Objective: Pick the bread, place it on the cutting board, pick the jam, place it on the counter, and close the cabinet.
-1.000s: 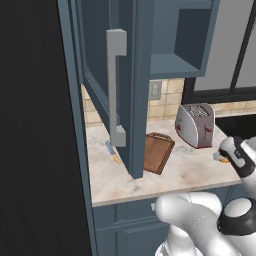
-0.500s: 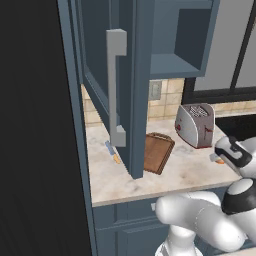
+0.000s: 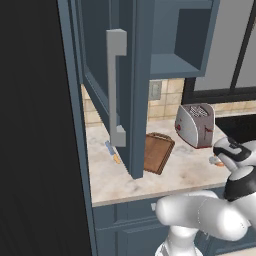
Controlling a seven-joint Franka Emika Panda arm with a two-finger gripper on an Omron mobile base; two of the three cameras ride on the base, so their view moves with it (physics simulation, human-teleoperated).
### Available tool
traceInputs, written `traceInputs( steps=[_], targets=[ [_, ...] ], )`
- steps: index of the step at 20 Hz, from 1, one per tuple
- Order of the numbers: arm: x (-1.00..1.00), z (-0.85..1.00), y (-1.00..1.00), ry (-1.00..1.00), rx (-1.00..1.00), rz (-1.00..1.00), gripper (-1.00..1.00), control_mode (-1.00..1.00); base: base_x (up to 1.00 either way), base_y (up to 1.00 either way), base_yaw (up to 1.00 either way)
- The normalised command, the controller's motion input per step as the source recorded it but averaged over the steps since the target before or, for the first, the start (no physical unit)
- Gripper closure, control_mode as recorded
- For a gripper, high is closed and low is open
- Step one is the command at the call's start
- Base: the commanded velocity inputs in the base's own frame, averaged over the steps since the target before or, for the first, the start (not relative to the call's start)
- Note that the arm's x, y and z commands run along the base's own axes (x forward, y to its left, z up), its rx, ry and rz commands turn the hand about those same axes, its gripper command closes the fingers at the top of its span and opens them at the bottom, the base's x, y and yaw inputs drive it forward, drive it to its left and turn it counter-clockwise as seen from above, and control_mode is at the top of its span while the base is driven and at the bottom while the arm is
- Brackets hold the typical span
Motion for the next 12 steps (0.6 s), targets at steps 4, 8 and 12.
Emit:
traceInputs(
  steps=[4,8,12],
  targets=[
    [0.0,-0.18,-0.05,0.0,0.0,0.0,1.0,-1.0,0.0,0.0,0.0],
    [0.0,-0.16,-0.03,0.0,0.0,0.0,1.0,-1.0,0.0,0.0,0.0],
    [0.0,-0.14,-0.01,0.0,0.0,0.0,1.0,-1.0,0.0,0.0,0.0]
  ],
)
